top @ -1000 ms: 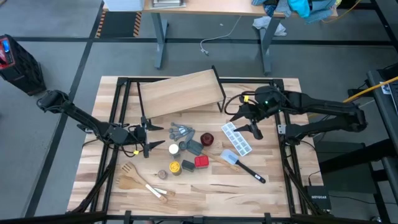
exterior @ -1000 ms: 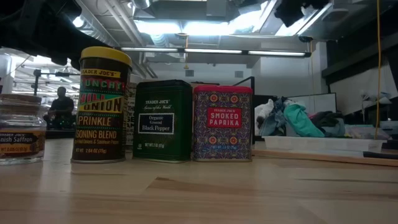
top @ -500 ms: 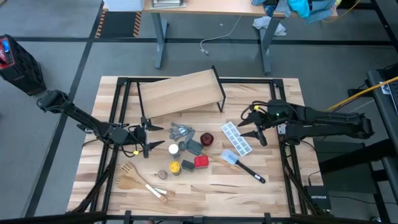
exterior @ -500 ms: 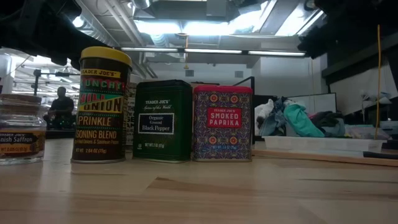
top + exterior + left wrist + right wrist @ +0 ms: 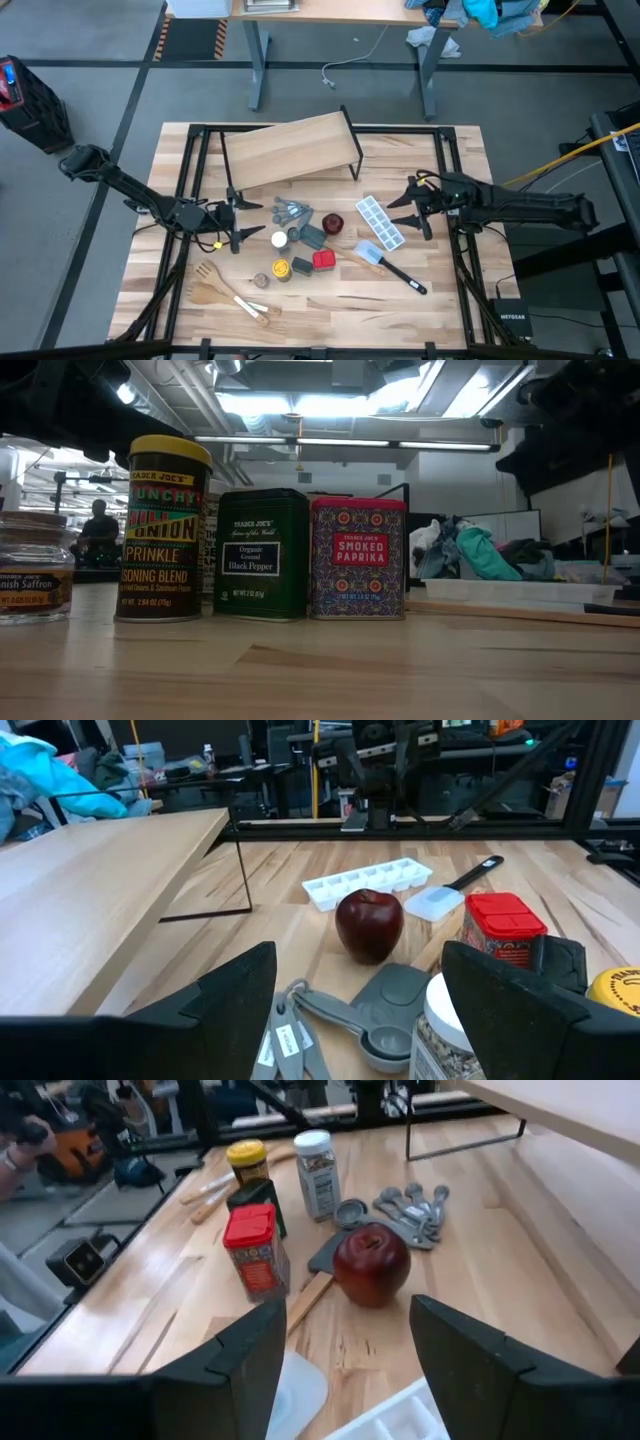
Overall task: Shelf spices
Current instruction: Put the yellow seasoning bottle on the shelf
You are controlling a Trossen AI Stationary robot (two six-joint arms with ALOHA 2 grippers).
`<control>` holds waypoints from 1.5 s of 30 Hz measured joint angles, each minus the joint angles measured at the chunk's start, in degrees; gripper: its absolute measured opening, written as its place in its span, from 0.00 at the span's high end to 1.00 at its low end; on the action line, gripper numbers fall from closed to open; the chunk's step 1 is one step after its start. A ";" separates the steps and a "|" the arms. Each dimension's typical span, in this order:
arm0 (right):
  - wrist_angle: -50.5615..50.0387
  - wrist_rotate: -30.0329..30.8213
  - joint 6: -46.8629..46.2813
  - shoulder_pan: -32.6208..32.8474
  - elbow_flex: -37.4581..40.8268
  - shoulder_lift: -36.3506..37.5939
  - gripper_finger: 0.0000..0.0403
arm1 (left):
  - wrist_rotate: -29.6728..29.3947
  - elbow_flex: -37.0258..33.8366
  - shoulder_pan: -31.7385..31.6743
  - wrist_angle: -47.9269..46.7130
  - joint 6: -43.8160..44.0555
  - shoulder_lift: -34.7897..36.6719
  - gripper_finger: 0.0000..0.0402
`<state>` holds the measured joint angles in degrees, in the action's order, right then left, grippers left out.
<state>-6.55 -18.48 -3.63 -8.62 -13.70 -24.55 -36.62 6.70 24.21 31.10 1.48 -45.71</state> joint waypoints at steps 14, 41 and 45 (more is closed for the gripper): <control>17.66 0.00 -4.96 0.00 10.36 0.83 0.45 | 0.00 0.00 0.00 -0.01 0.00 0.00 0.31; 25.34 8.00 -14.56 0.04 12.92 0.68 0.45 | 0.00 0.00 0.00 -0.06 0.02 0.00 0.31; 30.41 7.48 -15.57 0.04 12.92 -0.13 0.45 | 0.00 0.00 0.00 -0.03 0.00 0.00 0.31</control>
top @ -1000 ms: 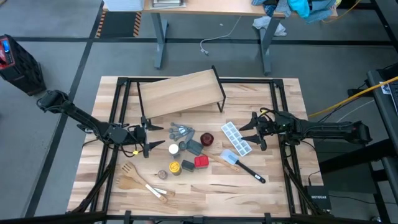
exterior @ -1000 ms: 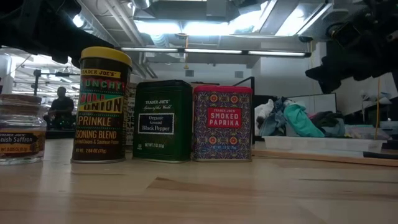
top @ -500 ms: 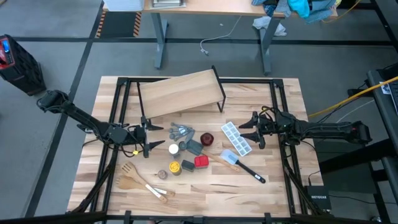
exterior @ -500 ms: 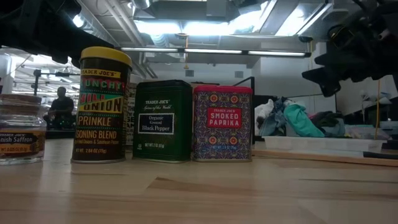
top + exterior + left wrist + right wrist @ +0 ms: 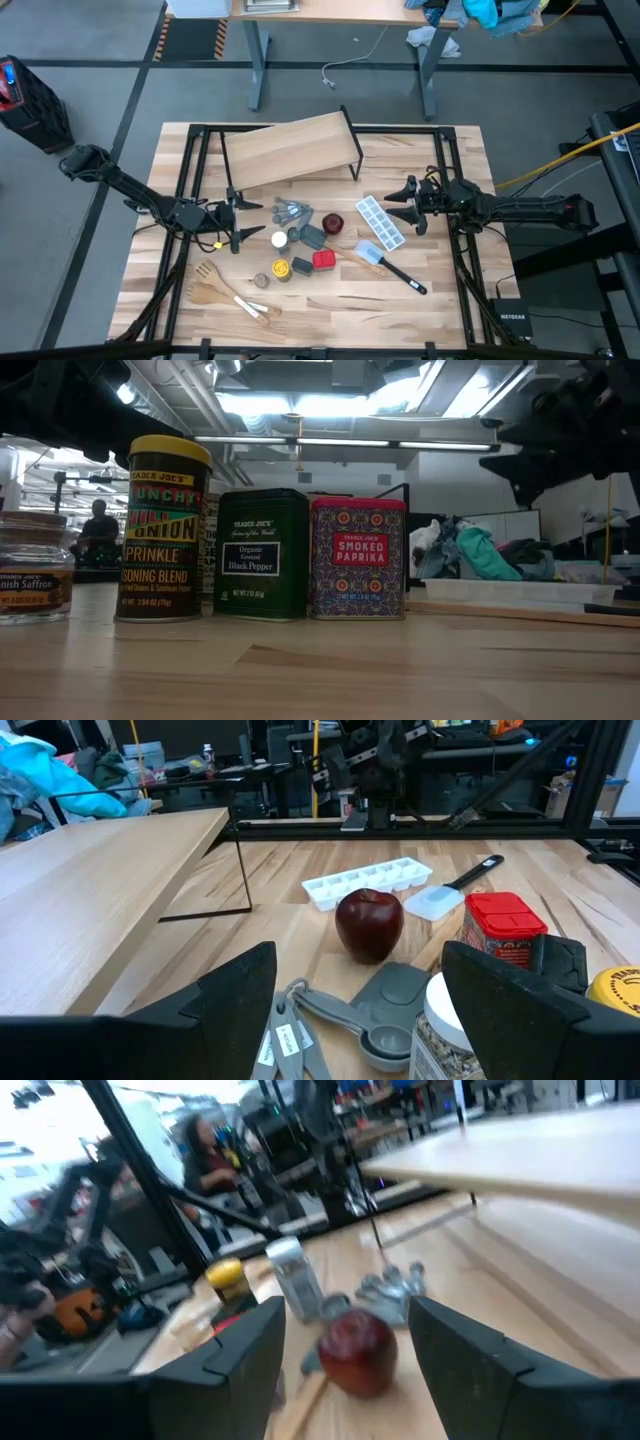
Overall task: Shelf spices
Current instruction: Put the yellow seasoning bottle on the shelf
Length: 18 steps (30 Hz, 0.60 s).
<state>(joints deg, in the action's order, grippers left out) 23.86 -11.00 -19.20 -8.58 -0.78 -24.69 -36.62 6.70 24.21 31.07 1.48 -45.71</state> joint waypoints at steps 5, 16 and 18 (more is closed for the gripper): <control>3.60 -0.02 -0.30 0.00 0.02 -2.53 0.45 | 0.00 0.00 0.00 0.00 0.01 0.00 0.31; 16.20 6.27 1.47 7.12 0.01 -16.23 0.45 | 0.00 0.00 0.00 0.00 0.02 0.00 0.31; 18.27 8.62 3.54 10.52 -0.26 -19.37 0.45 | 0.00 0.00 0.00 0.00 0.02 0.00 0.31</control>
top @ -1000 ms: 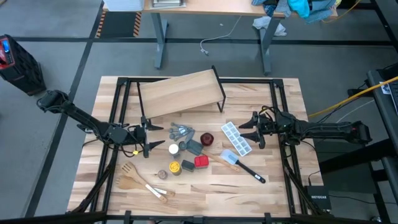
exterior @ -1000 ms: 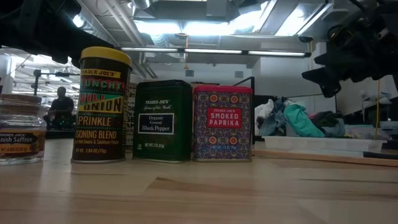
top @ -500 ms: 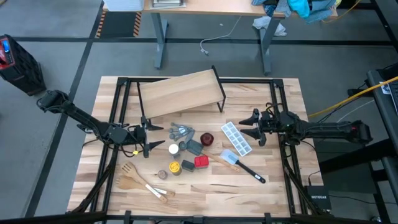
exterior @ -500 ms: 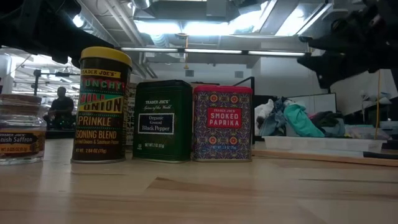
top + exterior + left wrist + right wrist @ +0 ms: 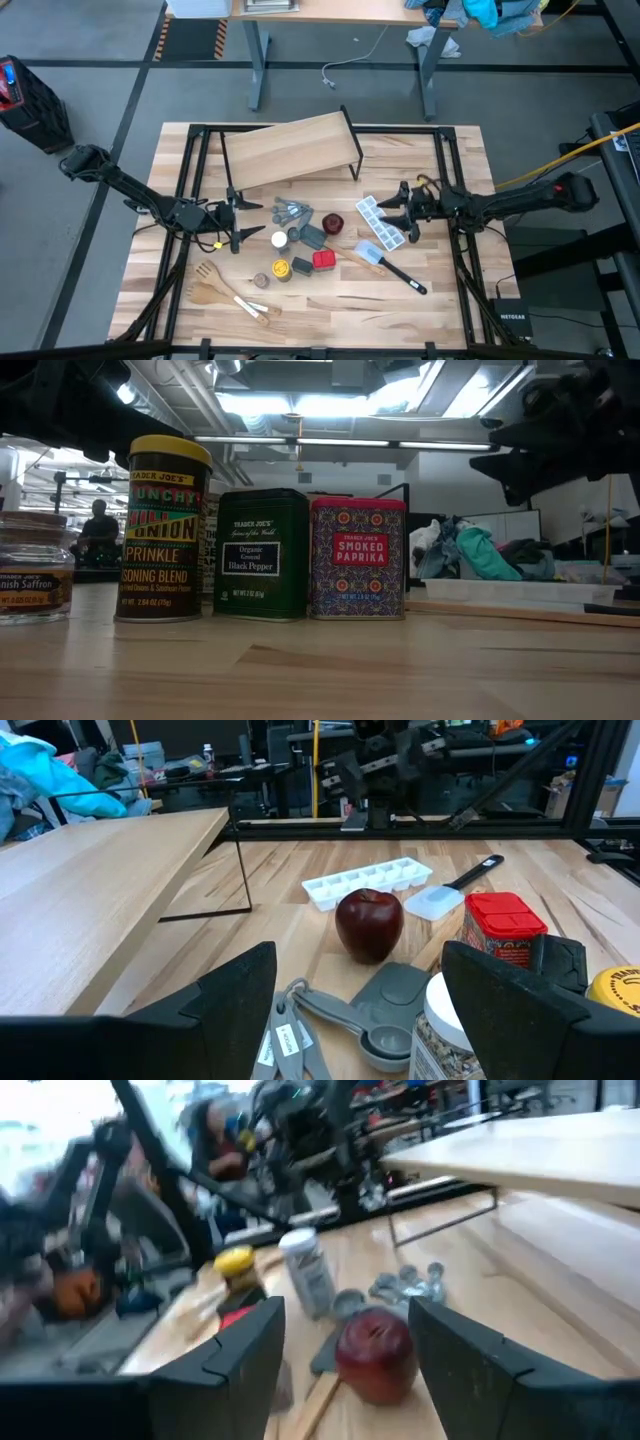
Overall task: Shelf spices
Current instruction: Put the yellow seasoning bottle on the shelf
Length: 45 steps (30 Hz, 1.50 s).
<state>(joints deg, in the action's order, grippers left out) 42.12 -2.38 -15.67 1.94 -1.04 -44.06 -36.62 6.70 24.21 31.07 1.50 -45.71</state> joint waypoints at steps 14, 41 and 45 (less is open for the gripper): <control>1.61 12.44 2.46 10.19 -6.06 -14.07 0.45 | 0.00 0.02 0.00 -0.22 -0.01 0.00 0.31; 1.44 12.01 2.51 17.21 -25.19 -48.40 0.45 | 0.00 0.02 0.01 -0.55 -0.24 -0.02 0.31; 1.39 10.34 2.45 17.21 -27.57 -51.29 0.45 | 0.00 0.02 0.02 -0.55 -0.24 -0.02 0.31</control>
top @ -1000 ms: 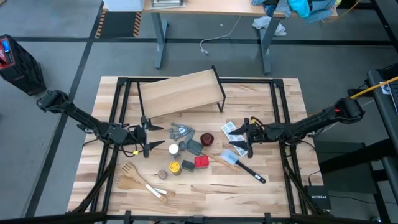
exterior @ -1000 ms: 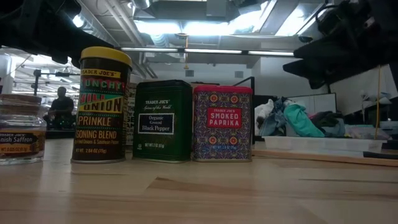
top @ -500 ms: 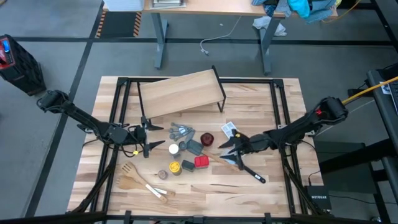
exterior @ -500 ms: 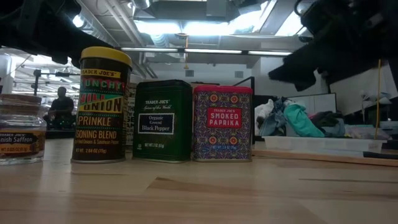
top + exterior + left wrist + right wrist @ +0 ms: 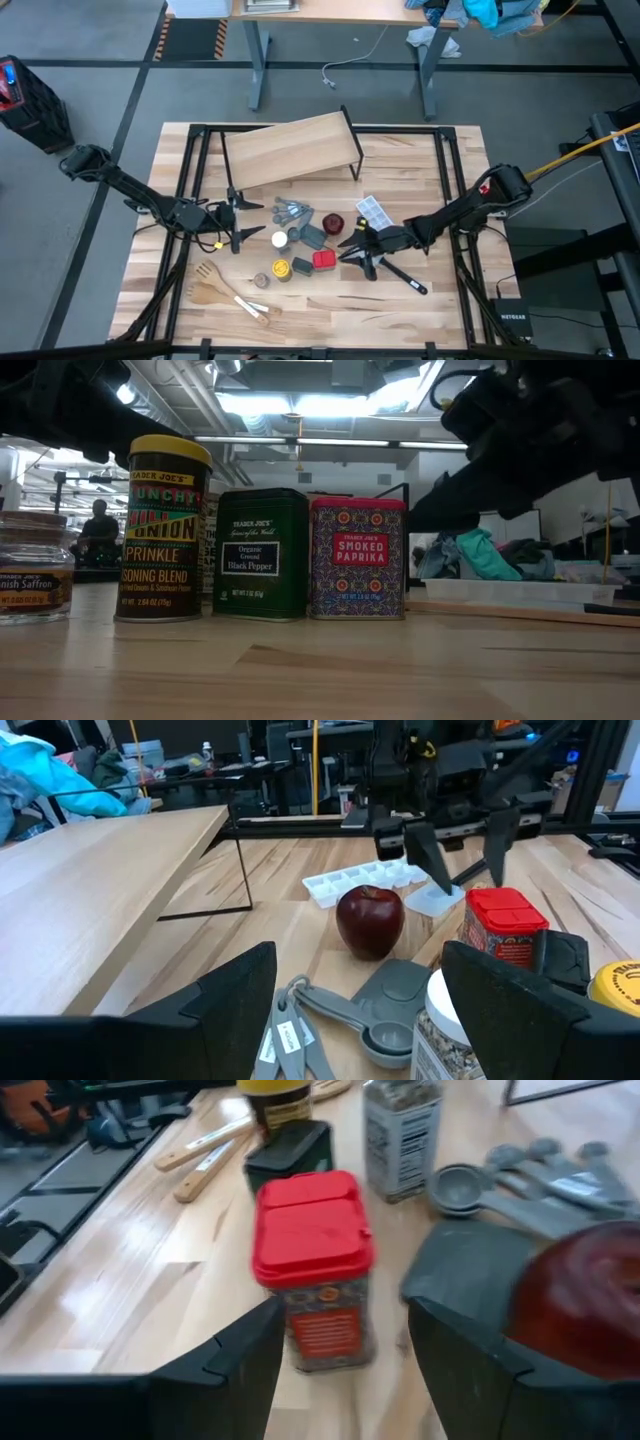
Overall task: Shelf spices
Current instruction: Put the yellow seasoning bottle on the shelf
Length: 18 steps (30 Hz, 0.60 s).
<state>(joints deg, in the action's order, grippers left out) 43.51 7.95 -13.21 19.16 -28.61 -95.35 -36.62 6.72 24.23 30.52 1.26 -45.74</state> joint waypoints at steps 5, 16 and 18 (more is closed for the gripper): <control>-0.06 -2.24 -0.02 0.00 -1.24 -1.04 0.45 | -0.02 0.00 0.00 -0.52 0.02 0.00 0.31; 0.08 -2.50 -0.02 -0.02 -1.50 -1.01 0.45 | -0.76 0.00 0.04 -1.71 -4.62 0.00 0.31; 0.08 -2.48 -0.02 -0.02 -1.50 -1.01 0.45 | -3.17 0.00 0.01 -0.92 -4.69 0.12 0.31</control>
<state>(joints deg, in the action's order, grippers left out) 43.59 5.48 -13.23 19.14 -30.11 -96.36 -39.79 6.72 24.24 29.60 -3.43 -45.62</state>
